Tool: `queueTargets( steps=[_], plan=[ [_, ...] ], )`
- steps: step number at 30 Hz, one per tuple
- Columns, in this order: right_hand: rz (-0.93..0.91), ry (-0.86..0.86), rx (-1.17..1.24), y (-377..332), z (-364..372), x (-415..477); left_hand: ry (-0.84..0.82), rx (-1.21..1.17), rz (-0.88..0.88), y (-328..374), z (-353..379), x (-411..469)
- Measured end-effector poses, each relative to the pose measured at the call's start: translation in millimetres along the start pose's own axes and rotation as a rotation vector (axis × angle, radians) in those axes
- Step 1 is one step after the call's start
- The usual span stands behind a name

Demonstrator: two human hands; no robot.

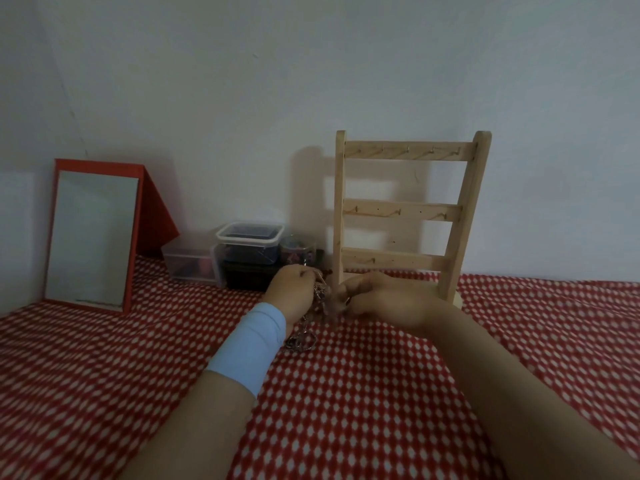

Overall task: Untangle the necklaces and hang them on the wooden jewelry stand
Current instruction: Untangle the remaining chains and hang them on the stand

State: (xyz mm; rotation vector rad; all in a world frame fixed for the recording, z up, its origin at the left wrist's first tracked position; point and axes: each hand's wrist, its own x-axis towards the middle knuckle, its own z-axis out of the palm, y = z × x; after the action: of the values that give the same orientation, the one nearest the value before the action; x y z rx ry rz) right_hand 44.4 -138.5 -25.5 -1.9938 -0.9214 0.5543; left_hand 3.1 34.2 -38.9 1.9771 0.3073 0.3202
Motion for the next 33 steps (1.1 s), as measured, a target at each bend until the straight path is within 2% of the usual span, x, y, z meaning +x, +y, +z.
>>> queueTargets(
  steps=[3,8,14,19,23,29,33],
  plan=[
    [0.033,-0.018,0.051,-6,3,-4,0.081,0.078,0.043,3,-2,1],
    [0.042,0.233,-0.031,-7,4,-2,0.029,0.138,0.122,8,-13,3],
    [-0.107,0.521,-0.102,-8,14,5,-0.176,0.307,0.116,12,-25,0],
    [-0.182,0.585,-0.024,-7,15,7,-0.347,0.35,0.132,24,-24,-9],
    [-0.234,0.63,0.065,-10,11,5,-0.32,0.186,0.186,18,-21,-10],
    [-0.197,0.769,0.026,-2,0,8,-0.386,0.172,0.147,6,-28,-5],
    [-0.12,0.727,-0.119,1,-9,4,-0.409,0.117,0.119,-1,-40,-2]
  ],
)
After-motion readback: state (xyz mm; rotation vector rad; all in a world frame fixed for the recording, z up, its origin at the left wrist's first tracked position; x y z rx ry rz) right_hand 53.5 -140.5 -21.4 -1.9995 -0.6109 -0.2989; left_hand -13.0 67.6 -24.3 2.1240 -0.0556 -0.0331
